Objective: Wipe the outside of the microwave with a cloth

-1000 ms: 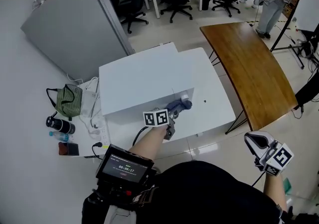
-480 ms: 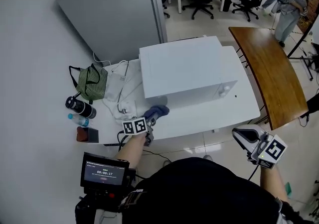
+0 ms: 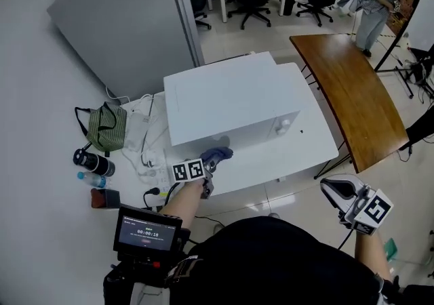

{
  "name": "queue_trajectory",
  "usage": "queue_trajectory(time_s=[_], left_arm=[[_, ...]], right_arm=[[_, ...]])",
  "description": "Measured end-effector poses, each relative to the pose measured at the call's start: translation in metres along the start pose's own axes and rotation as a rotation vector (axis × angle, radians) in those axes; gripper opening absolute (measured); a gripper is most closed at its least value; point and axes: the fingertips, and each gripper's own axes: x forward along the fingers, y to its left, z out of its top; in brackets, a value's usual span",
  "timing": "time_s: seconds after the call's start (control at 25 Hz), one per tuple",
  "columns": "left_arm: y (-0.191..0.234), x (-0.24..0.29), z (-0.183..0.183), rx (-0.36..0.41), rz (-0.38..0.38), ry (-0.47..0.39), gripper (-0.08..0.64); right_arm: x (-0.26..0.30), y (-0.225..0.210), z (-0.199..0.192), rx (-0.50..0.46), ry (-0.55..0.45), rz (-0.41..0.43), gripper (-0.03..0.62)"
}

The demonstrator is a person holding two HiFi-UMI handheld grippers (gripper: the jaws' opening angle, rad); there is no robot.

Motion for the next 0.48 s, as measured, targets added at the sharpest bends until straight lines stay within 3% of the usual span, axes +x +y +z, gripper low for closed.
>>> queue_trajectory(time_s=[0.32, 0.48], left_arm=[[-0.125, 0.157, -0.022, 0.004, -0.099, 0.039, 0.057], [-0.142, 0.191, -0.033, -0.013, -0.093, 0.046, 0.057]], right_arm=[[-0.122, -0.100, -0.028, 0.070, -0.062, -0.156, 0.006], [-0.155, -0.121, -0.045, 0.082, -0.030, -0.195, 0.006]])
